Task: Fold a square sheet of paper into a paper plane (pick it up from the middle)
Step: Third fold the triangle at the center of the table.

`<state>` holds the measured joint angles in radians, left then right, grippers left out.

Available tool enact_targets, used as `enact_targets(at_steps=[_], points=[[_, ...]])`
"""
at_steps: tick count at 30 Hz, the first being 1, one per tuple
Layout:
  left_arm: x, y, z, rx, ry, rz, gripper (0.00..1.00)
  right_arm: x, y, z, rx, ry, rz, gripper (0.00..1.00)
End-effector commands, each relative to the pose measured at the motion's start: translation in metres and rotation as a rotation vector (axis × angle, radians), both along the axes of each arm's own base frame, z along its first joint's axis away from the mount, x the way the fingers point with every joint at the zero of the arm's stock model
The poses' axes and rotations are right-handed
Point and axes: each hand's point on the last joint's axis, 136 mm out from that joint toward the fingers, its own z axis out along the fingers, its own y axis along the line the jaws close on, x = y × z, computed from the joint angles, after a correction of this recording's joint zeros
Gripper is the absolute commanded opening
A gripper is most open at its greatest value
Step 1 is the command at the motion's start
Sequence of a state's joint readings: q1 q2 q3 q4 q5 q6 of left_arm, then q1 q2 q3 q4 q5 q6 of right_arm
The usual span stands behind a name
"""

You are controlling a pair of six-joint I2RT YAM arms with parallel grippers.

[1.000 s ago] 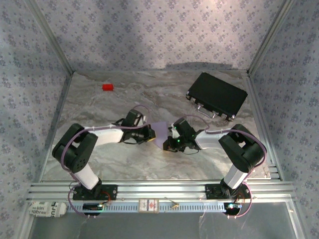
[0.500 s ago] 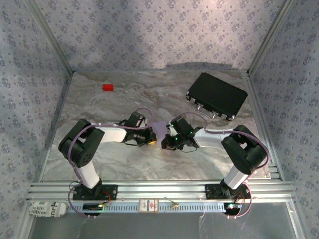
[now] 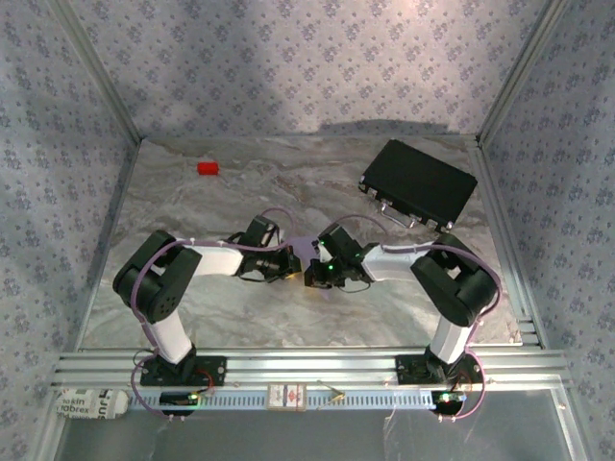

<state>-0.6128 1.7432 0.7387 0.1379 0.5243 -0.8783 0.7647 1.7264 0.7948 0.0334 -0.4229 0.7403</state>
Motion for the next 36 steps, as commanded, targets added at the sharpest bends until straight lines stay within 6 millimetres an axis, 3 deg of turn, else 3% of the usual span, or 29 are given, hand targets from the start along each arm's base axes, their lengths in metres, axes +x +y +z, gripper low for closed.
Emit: enact_targets(at_steps=[1, 9, 16, 22, 29, 32, 36], points=[[-0.022, 0.024, -0.035, 0.101, 0.088, -0.001, 0.02, -0.02, -0.021, -0.009, -0.057, 0.027, 0.0, 0.01], [-0.024, 0.027, -0.039, 0.106, 0.093, 0.001, 0.02, -0.046, -0.046, -0.011, -0.056, 0.032, 0.005, 0.03], [-0.022, 0.026, -0.036, 0.089, 0.096, 0.026, 0.02, -0.055, -0.064, -0.006, -0.042, 0.016, -0.005, 0.03], [-0.02, 0.019, -0.023, 0.056, 0.072, 0.058, 0.02, -0.03, -0.076, 0.024, -0.054, -0.114, -0.096, 0.11], [-0.01, 0.013, 0.002, 0.03, -0.016, 0.092, 0.03, 0.004, -0.093, 0.048, -0.134, -0.275, -0.194, 0.28], [-0.008, 0.014, 0.01, 0.029, -0.055, 0.095, 0.04, 0.01, -0.093, 0.052, -0.128, -0.314, -0.206, 0.31], [-0.007, 0.015, 0.015, 0.024, -0.076, 0.094, 0.05, 0.013, -0.089, 0.058, -0.108, -0.328, -0.217, 0.43]])
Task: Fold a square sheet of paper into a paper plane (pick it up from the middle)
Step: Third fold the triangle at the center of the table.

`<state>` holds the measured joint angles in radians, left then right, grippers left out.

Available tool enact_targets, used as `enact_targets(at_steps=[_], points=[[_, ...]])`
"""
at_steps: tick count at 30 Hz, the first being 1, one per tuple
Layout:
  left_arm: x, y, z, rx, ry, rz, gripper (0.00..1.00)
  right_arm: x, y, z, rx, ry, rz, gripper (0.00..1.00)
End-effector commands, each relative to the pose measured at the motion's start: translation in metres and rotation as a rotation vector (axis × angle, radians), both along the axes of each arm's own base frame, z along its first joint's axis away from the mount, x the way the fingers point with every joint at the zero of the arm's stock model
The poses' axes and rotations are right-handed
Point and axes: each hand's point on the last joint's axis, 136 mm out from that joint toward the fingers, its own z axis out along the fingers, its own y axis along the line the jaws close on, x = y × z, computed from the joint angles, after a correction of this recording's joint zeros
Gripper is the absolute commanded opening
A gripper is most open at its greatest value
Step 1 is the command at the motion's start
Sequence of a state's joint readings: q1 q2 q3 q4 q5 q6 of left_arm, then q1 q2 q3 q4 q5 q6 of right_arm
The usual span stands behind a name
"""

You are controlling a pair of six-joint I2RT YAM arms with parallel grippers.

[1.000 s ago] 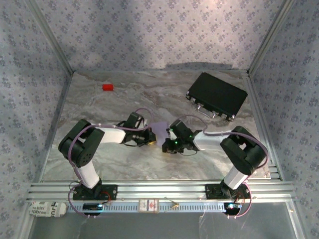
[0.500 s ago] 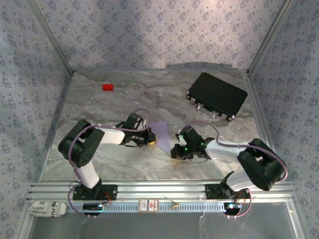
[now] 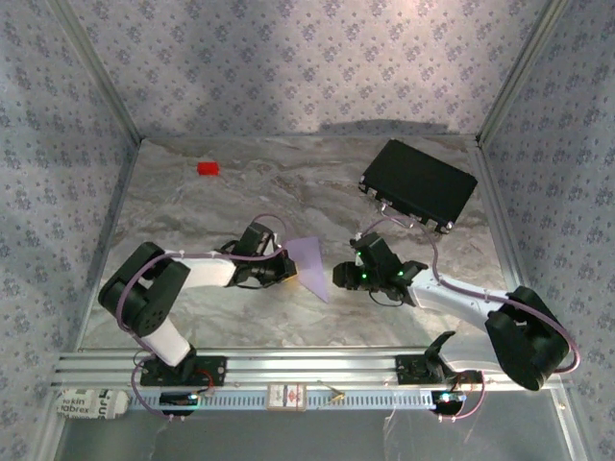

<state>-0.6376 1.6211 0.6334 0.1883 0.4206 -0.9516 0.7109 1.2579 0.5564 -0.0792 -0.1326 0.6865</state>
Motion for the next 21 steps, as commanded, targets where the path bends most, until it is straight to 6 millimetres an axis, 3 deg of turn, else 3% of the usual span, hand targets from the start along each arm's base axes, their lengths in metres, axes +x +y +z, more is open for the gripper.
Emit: enact_targets(at_steps=[1, 5, 11, 21], points=[[0.0, 0.001, 0.007, 0.006, -0.024, 0.001, 0.06, 0.01, -0.001, 0.015, 0.0, -0.057, -0.03, 0.44], [0.006, -0.004, 0.023, -0.027, -0.068, -0.002, 0.11, 0.012, 0.005, 0.025, 0.023, -0.075, -0.012, 0.48], [0.012, 0.003, 0.041, -0.026, -0.134, -0.005, 0.19, 0.012, 0.018, 0.024, 0.046, -0.073, 0.058, 0.43], [0.015, 0.021, 0.043, -0.061, -0.137, 0.034, 0.27, 0.012, 0.048, 0.021, 0.16, -0.049, 0.134, 0.41]])
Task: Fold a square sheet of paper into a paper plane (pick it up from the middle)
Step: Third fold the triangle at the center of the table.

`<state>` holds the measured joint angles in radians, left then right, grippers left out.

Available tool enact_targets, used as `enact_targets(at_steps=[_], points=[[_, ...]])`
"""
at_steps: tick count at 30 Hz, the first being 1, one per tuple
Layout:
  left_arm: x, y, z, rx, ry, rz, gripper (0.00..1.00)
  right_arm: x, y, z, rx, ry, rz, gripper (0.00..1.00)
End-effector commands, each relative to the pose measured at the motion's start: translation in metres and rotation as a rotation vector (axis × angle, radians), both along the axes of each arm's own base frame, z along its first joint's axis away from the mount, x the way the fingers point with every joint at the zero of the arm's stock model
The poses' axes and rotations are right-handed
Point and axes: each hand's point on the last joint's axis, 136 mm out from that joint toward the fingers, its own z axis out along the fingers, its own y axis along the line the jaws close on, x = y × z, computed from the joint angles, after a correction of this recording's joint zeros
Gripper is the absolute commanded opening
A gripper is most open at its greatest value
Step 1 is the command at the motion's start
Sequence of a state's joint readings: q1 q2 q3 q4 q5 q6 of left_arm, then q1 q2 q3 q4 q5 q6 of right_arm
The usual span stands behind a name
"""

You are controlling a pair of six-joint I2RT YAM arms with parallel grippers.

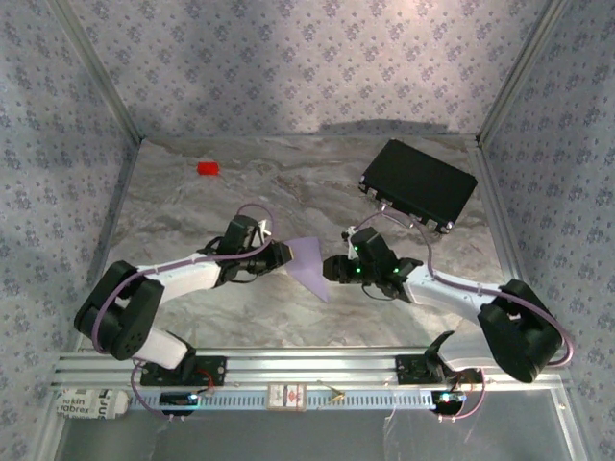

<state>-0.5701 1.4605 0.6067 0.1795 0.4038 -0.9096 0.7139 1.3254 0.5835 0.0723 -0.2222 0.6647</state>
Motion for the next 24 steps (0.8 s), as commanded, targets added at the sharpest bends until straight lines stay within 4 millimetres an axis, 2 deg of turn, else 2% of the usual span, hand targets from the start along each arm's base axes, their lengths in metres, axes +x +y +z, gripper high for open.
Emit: enact_targets(at_steps=[1, 10, 24], points=[[-0.004, 0.002, -0.001, -0.016, 0.005, -0.017, 0.28, 0.0, 0.018, 0.004, 0.047, 0.009, 0.065, 0.4], [0.003, 0.001, -0.006, -0.072, 0.049, -0.021, 0.3, 0.014, 0.021, -0.004, 0.052, 0.032, 0.07, 0.41], [0.009, 0.007, -0.006, -0.101, 0.07, -0.001, 0.34, 0.025, 0.03, -0.013, 0.093, 0.072, 0.097, 0.34]])
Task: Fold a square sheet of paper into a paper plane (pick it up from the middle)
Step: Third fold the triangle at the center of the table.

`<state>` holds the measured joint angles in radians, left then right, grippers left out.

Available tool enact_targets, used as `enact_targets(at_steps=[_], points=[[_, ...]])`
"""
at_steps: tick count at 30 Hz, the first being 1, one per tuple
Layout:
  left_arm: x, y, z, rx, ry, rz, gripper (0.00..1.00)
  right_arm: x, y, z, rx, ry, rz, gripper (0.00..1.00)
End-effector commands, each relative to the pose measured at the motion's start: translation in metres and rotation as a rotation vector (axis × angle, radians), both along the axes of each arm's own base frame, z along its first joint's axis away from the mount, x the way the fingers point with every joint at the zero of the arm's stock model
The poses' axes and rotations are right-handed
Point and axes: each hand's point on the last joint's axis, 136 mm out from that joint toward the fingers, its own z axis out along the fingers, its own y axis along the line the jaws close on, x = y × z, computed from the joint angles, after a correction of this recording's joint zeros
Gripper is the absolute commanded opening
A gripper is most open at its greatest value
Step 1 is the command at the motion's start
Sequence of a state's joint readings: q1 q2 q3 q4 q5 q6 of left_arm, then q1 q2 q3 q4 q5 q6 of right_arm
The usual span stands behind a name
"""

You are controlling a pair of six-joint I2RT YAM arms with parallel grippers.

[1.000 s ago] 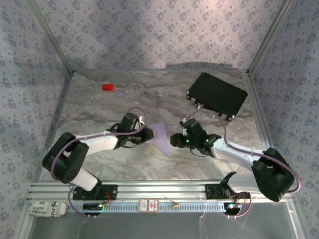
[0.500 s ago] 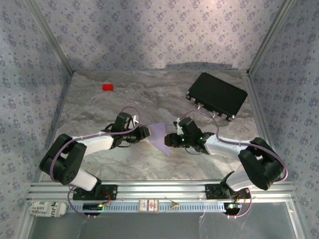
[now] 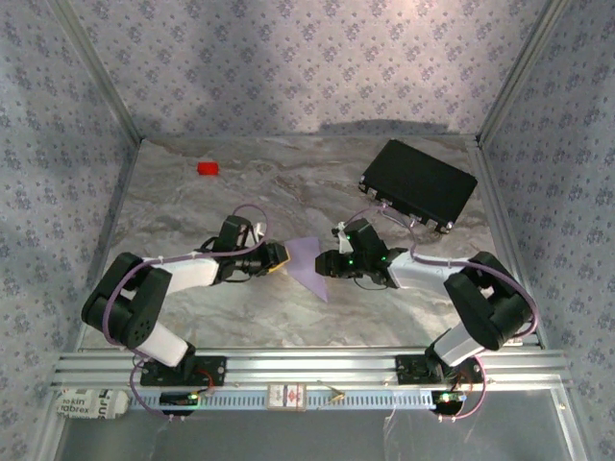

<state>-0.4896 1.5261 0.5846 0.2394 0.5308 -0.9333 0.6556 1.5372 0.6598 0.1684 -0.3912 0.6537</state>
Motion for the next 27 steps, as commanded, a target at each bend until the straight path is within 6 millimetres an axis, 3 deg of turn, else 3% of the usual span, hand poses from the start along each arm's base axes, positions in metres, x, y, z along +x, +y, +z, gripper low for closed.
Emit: enact_targets(at_steps=[1, 11, 19, 27], points=[[0.006, -0.002, 0.008, -0.033, -0.013, -0.004, 0.35, 0.008, 0.009, 0.009, 0.035, -0.026, 0.027, 0.33], [0.009, -0.007, 0.01, -0.074, 0.015, -0.028, 0.39, 0.009, 0.007, 0.003, 0.046, -0.016, 0.027, 0.14], [0.015, -0.01, 0.013, -0.089, 0.016, -0.024, 0.51, 0.01, 0.002, 0.011, 0.091, -0.037, 0.016, 0.1], [0.017, -0.01, 0.008, -0.078, 0.037, -0.018, 0.55, 0.011, -0.005, 0.014, 0.12, -0.046, -0.011, 0.05]])
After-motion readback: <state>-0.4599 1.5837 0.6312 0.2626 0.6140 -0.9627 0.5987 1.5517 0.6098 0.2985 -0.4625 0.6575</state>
